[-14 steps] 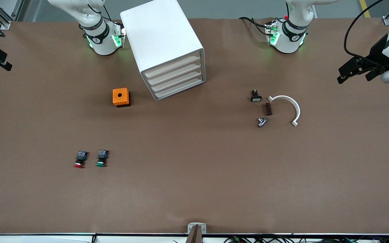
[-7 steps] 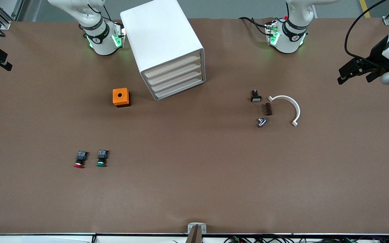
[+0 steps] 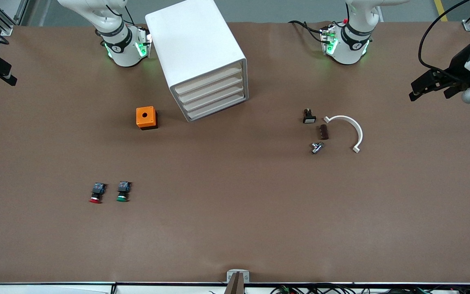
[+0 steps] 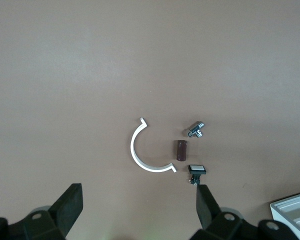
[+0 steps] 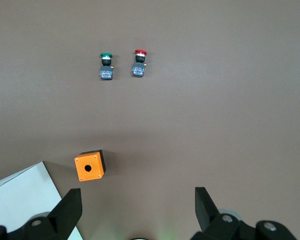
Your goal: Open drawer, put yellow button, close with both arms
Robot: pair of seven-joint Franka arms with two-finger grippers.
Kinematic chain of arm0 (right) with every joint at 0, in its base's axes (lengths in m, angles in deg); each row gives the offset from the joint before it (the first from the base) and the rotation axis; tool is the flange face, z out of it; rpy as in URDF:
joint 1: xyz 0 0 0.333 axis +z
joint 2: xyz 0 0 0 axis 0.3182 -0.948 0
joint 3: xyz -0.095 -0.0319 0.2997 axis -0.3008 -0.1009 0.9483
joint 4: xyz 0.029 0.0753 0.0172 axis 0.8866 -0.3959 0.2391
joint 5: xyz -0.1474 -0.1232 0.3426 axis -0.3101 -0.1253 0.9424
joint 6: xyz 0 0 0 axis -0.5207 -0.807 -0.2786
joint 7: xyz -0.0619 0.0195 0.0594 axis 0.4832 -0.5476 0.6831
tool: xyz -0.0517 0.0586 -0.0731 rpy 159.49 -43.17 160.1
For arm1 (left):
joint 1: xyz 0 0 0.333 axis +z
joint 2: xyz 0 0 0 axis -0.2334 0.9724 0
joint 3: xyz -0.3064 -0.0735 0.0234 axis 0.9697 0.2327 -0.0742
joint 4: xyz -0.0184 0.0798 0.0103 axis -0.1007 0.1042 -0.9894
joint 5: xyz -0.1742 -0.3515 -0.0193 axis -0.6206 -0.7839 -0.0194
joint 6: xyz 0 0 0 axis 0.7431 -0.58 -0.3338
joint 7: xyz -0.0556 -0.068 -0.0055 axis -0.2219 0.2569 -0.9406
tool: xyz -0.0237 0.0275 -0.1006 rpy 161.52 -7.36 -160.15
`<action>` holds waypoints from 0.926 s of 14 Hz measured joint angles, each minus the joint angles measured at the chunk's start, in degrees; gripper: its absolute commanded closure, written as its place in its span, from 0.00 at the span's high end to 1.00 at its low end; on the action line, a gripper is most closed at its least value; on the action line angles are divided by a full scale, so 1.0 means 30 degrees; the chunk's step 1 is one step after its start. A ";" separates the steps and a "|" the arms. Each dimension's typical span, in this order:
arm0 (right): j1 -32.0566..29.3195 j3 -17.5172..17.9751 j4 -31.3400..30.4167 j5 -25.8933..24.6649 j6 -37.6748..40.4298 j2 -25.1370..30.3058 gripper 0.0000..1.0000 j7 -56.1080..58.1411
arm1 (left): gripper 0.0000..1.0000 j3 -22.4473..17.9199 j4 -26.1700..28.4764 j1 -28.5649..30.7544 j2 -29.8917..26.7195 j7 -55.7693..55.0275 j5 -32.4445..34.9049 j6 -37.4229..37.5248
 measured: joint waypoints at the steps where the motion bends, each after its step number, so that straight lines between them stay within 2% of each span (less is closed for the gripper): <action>1: 0.0000 0.0000 -0.0001 0.0000 0.0000 0.0000 1.00 0.0000 | 1.00 -0.0001 -0.0256 0.0001 0.0226 0.0002 0.0029 0.0063; 13: 0.0066 0.0047 -0.0010 -0.0001 0.0015 0.0000 1.00 0.0000 | 1.00 0.0014 -0.1314 -0.0003 0.1152 0.0683 0.0533 0.0200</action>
